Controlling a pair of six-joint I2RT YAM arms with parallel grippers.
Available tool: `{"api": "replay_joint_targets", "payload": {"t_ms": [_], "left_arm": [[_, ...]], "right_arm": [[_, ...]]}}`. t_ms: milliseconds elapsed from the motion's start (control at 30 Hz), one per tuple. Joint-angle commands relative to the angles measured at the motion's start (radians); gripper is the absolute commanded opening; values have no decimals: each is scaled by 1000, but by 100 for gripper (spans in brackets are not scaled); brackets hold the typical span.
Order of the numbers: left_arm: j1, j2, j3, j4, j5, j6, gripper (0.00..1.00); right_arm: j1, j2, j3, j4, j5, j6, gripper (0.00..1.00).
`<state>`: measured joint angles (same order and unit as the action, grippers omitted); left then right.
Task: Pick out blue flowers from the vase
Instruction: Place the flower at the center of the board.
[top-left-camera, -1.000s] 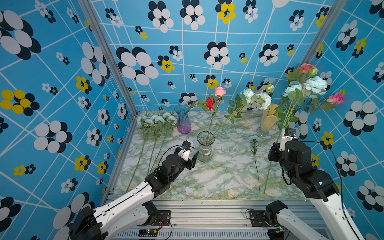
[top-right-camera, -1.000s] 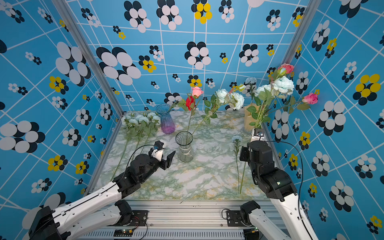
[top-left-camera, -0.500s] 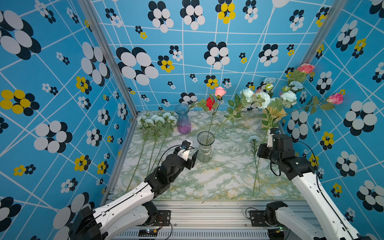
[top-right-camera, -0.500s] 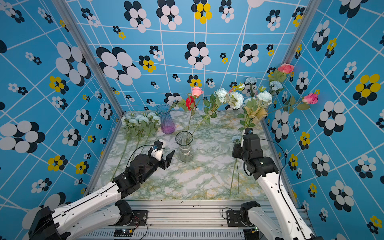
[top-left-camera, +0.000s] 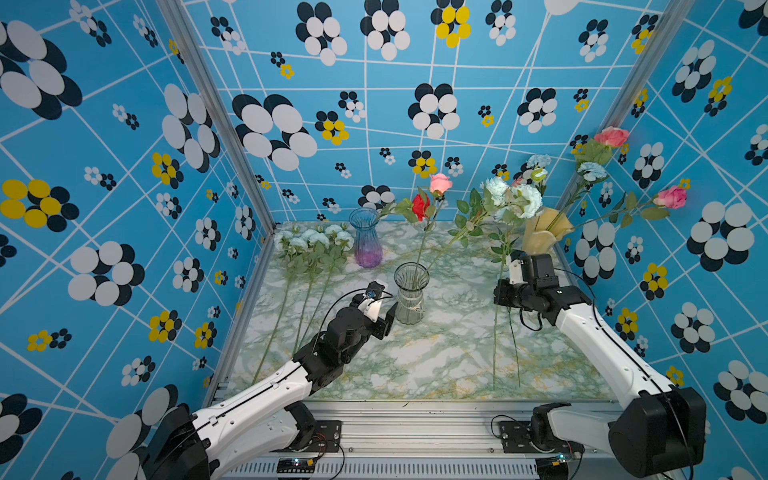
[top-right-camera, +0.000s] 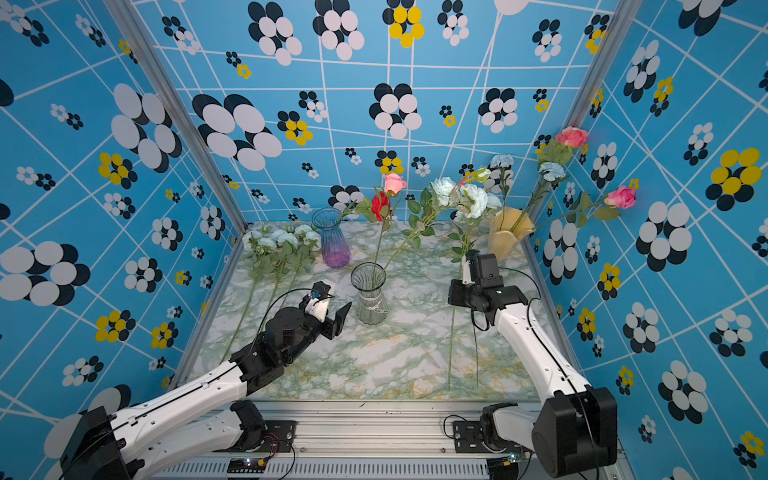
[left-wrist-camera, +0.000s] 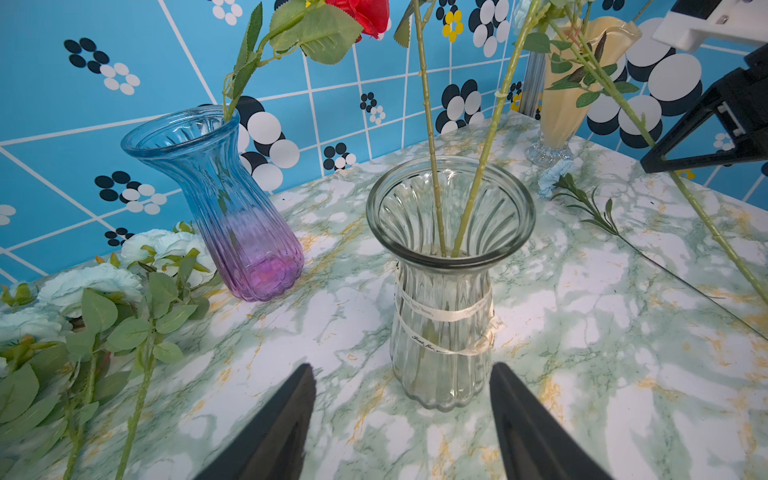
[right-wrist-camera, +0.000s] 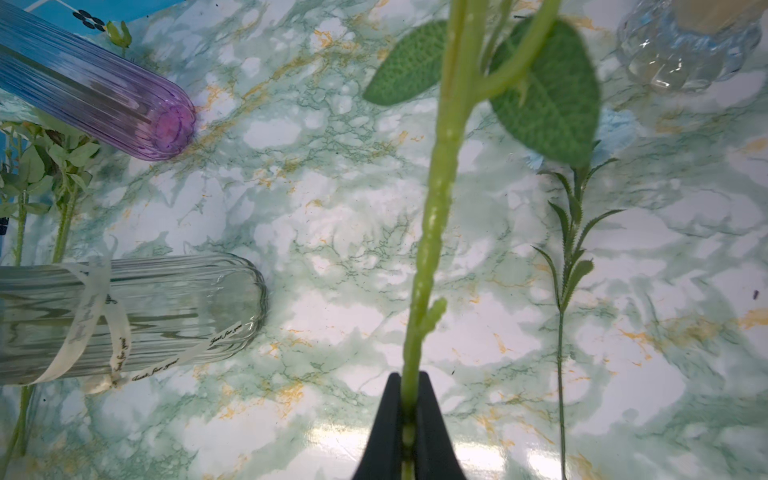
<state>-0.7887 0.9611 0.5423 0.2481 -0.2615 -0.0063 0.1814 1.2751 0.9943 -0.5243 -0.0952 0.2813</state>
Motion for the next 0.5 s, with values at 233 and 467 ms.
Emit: {"api": "replay_joint_targets", "payload": {"t_ms": [233, 467], "left_arm": [[-5, 2, 15, 15, 7, 6, 69], [-5, 2, 16, 13, 7, 4, 70]], "right_arm": [[-3, 180, 60, 24, -14, -63, 0], [-5, 286, 76, -7, 86, -94, 0]]}}
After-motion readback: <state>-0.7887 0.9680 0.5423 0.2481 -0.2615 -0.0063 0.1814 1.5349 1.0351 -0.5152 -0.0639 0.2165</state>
